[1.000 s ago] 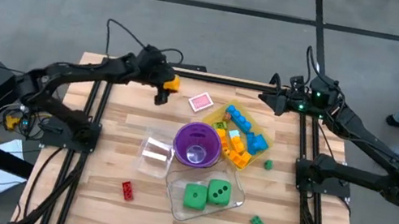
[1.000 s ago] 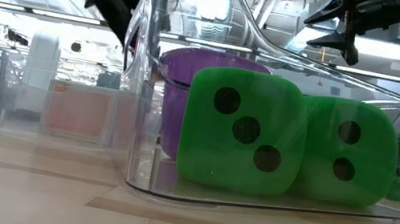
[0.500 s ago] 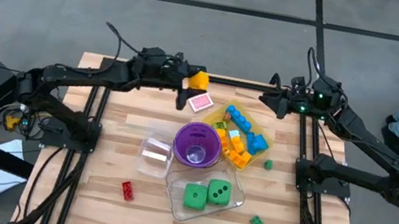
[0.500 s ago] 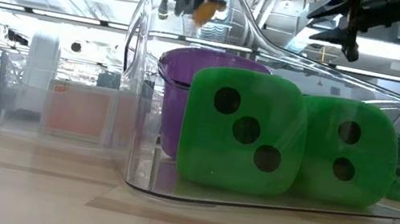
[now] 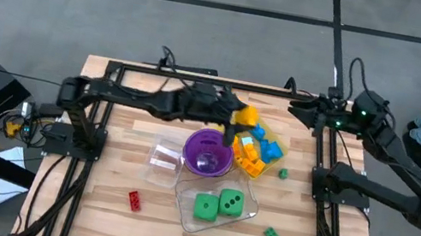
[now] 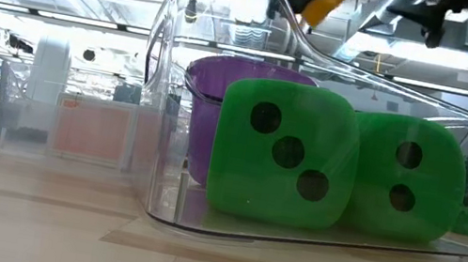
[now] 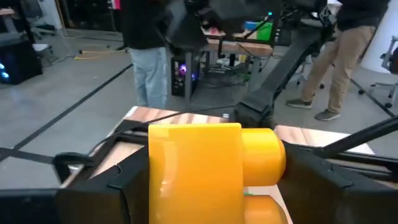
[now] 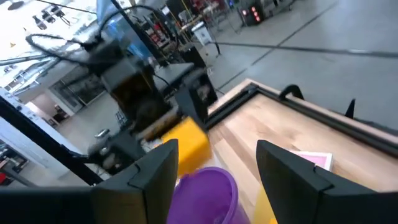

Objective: Pick & Place Toys
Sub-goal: Put the yellow game piece into the yellow bin

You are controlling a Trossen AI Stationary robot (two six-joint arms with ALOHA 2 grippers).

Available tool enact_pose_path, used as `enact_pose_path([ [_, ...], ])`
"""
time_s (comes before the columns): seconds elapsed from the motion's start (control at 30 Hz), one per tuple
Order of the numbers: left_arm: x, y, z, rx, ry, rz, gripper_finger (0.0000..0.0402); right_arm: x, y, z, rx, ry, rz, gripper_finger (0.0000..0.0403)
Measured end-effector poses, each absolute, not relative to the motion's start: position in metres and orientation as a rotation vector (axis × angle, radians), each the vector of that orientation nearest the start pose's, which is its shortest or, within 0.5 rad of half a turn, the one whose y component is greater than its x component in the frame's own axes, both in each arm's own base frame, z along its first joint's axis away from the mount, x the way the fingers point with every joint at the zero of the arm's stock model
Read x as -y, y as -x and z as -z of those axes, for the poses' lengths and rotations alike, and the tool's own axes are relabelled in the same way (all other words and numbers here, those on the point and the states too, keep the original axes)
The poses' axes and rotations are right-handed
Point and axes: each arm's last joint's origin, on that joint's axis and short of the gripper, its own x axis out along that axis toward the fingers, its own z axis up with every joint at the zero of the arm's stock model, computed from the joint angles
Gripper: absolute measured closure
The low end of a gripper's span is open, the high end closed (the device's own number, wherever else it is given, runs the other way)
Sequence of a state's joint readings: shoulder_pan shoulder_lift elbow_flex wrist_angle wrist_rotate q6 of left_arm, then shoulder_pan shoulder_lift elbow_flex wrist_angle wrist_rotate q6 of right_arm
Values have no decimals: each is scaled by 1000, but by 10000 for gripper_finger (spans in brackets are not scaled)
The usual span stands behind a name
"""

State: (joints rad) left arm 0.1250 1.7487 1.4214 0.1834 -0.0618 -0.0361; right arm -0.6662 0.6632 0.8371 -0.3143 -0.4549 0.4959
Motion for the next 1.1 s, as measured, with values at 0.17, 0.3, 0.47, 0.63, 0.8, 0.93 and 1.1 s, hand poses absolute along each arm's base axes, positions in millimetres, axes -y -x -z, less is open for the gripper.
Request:
enact_pose_path([
  [0.17,-35,-438,-322,-173,64,-198,140,64,-101,-361,-14,-522,226,194],
  [0.3,-24,-454,-320,-170,65,-218,140,57,-92,-364,12,-483,220,194],
  [0.47,-18,-474,-310,-206,75,-230,140,51,-85,-366,31,-470,215,194],
  [0.63,-12,-497,-298,-213,70,-217,140,47,-81,-367,44,-456,200,194],
  [0.8,-12,-513,-264,-356,56,-221,140,47,-80,-368,46,-442,196,194],
  [0.93,-11,-515,-247,-448,44,-222,140,47,-81,-368,44,-440,194,194],
  [1.1,-16,-511,-240,-531,35,-239,138,47,-81,-368,44,-440,194,194],
])
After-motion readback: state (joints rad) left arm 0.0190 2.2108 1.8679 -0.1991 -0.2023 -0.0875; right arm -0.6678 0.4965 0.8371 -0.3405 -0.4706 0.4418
